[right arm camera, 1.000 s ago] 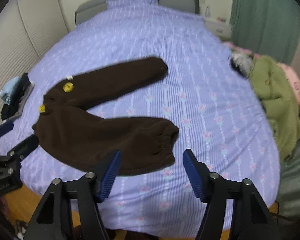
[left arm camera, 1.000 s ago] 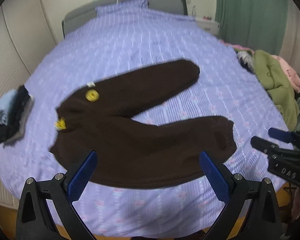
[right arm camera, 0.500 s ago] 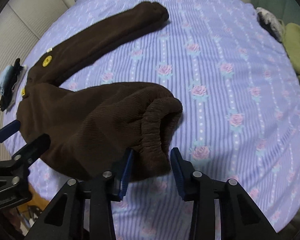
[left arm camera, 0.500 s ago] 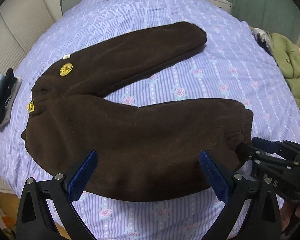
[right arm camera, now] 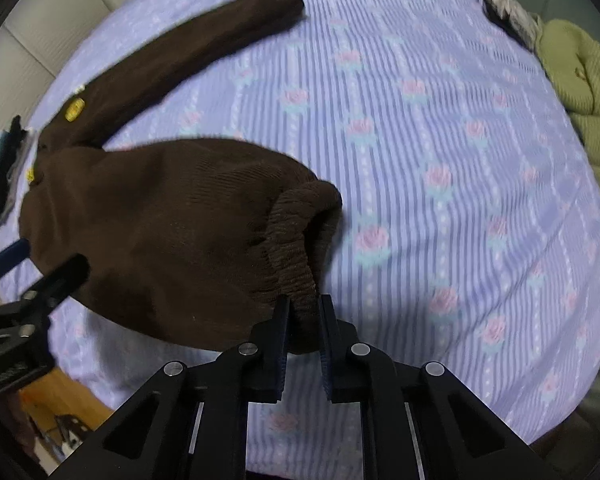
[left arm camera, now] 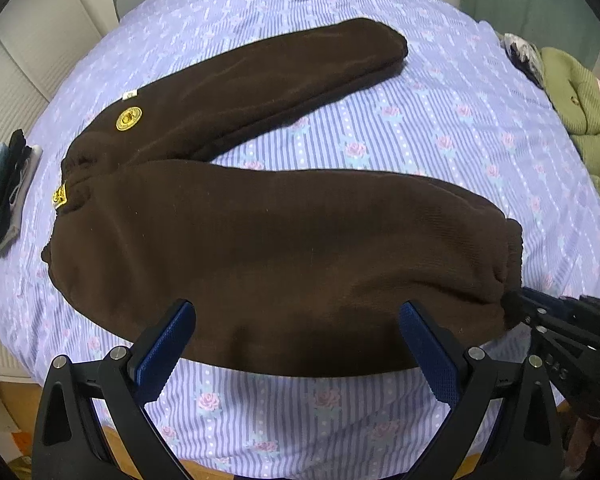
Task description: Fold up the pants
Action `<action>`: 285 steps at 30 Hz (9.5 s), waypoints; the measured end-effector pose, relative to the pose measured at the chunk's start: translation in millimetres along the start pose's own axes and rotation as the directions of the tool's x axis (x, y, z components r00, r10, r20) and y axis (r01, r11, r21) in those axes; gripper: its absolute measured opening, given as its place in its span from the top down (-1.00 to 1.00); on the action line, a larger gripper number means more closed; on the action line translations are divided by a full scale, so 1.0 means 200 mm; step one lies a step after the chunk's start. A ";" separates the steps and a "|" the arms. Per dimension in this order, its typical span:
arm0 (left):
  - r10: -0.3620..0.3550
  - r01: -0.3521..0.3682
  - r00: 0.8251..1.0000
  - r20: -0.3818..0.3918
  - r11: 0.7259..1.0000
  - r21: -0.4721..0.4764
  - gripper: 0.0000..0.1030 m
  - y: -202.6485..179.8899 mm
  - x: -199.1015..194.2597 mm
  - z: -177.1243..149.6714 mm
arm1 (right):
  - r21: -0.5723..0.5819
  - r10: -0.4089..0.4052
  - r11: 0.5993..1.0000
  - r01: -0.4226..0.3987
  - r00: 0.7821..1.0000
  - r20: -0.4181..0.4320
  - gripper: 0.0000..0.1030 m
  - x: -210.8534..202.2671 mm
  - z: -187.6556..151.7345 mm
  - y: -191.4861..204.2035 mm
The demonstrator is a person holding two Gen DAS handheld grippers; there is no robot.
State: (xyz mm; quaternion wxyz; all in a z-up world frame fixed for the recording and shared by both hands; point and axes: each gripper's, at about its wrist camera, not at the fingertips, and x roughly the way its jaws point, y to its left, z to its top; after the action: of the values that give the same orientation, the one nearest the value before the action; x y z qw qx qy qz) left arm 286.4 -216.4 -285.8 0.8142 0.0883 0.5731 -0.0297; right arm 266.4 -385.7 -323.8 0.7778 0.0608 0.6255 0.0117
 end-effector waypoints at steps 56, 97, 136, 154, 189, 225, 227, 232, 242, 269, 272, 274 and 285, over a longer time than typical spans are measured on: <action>-0.306 0.254 0.950 -0.065 0.877 -0.407 -0.47 1.69 0.52 -0.21 | 0.545 0.083 0.831 -0.112 0.994 0.077 -0.04 0.23 -0.24 0.91; -0.207 0.215 0.976 0.067 0.875 -0.434 0.68 1.69 -0.16 0.40 | 0.252 0.008 0.963 -0.097 0.943 0.333 0.68 -0.54 0.72 0.89; -0.031 0.035 0.999 0.019 0.957 -0.287 -0.79 1.78 0.04 1.10 | -0.100 0.189 0.980 -0.171 0.961 0.203 -0.11 -0.08 1.59 1.18; -0.236 0.239 0.971 -0.046 0.939 0.247 -0.78 0.83 0.34 1.37 | -0.043 -0.043 0.998 0.052 0.983 0.180 -0.11 -0.18 1.28 0.35; -0.320 0.383 0.904 -0.283 0.901 0.204 0.74 1.05 0.73 1.50 | -0.016 -0.281 0.957 0.290 0.937 0.208 0.51 0.10 1.78 0.42; -0.506 0.471 0.862 -0.035 0.824 -0.316 -0.47 2.15 0.73 0.86 | -0.301 -0.037 0.950 0.078 0.989 0.141 -0.46 -0.02 1.07 1.73; -0.529 0.484 0.847 -0.053 0.808 -0.335 -0.44 2.12 0.79 0.88 | -0.283 -0.061 0.954 0.100 0.988 0.141 -0.46 -0.01 1.08 1.73; -0.525 0.484 0.851 -0.008 0.790 -0.377 0.22 2.14 0.74 0.86 | -0.245 -0.069 0.965 0.096 0.991 0.114 -0.46 0.02 1.09 1.72; -0.496 0.448 0.868 -0.001 0.785 -0.428 0.38 2.19 0.52 0.68 | -0.207 -0.025 0.977 0.046 0.994 0.104 -0.46 0.02 1.08 1.70; -0.198 0.175 0.979 -0.053 0.940 -0.292 -0.34 1.98 0.45 0.53 | -0.215 0.004 0.977 0.008 0.999 0.054 -0.42 -0.02 0.76 1.41; -0.217 0.157 0.969 -0.121 0.912 -0.379 -0.23 1.98 0.57 0.53 | -0.213 -0.002 0.977 0.005 1.000 0.016 -0.32 0.06 0.74 1.42; -0.258 0.167 0.952 -0.164 0.888 -0.428 -0.08 1.98 0.62 0.50 | -0.206 0.003 0.979 -0.003 1.000 0.001 -0.31 0.10 0.75 1.42; -0.157 0.063 0.951 -0.267 0.942 -0.328 0.10 1.92 0.59 0.56 | -0.274 0.106 0.951 -0.143 0.984 -0.146 0.15 0.37 0.76 1.39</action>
State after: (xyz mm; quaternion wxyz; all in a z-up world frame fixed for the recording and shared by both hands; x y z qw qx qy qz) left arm 488.2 147.5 -318.0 0.7222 -0.0723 0.6873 0.0297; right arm 446.2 -114.5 -333.3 0.7340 -0.0124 0.6613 0.1542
